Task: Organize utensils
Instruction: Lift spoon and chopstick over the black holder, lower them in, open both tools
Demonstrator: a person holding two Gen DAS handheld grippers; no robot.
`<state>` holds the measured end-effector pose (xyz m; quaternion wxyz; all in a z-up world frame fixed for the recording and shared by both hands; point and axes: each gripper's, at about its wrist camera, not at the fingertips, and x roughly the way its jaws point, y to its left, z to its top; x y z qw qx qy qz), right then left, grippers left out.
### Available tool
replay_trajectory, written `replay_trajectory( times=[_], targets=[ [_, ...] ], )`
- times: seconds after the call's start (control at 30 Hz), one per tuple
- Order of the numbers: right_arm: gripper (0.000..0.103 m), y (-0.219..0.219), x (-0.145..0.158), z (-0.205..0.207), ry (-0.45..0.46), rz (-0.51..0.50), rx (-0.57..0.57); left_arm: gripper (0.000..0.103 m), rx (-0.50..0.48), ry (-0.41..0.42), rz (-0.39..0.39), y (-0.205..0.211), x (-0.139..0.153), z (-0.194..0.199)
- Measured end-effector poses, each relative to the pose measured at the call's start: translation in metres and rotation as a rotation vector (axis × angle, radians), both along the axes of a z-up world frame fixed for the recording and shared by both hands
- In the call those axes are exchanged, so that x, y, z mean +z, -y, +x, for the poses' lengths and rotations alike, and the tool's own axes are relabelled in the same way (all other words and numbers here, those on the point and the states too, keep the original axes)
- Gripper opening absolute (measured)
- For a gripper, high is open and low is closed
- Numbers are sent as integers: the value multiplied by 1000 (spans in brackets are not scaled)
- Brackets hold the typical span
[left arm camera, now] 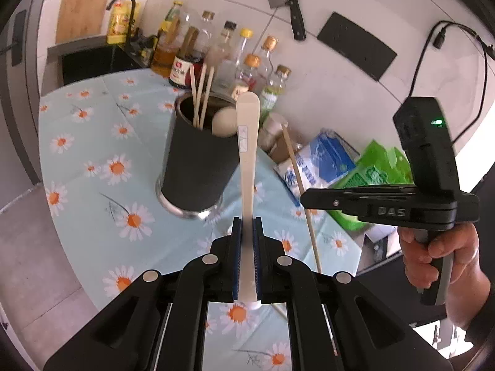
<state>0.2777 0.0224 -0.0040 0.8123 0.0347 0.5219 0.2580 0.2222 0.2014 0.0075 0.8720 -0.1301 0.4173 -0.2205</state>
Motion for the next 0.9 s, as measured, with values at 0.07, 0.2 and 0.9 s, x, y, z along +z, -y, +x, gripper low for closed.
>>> replay_trajectory(
  times=[0.07, 0.2, 0.9],
  targets=[
    [6, -3, 9, 3, 32, 54, 21, 6, 13, 10, -2, 1, 6, 3],
    [6, -3, 31, 14, 118, 169, 73, 6, 55, 34, 5, 4, 19, 9],
    [6, 20, 88, 90, 456, 472, 159, 6, 274, 227, 47, 27, 71, 74]
  ],
)
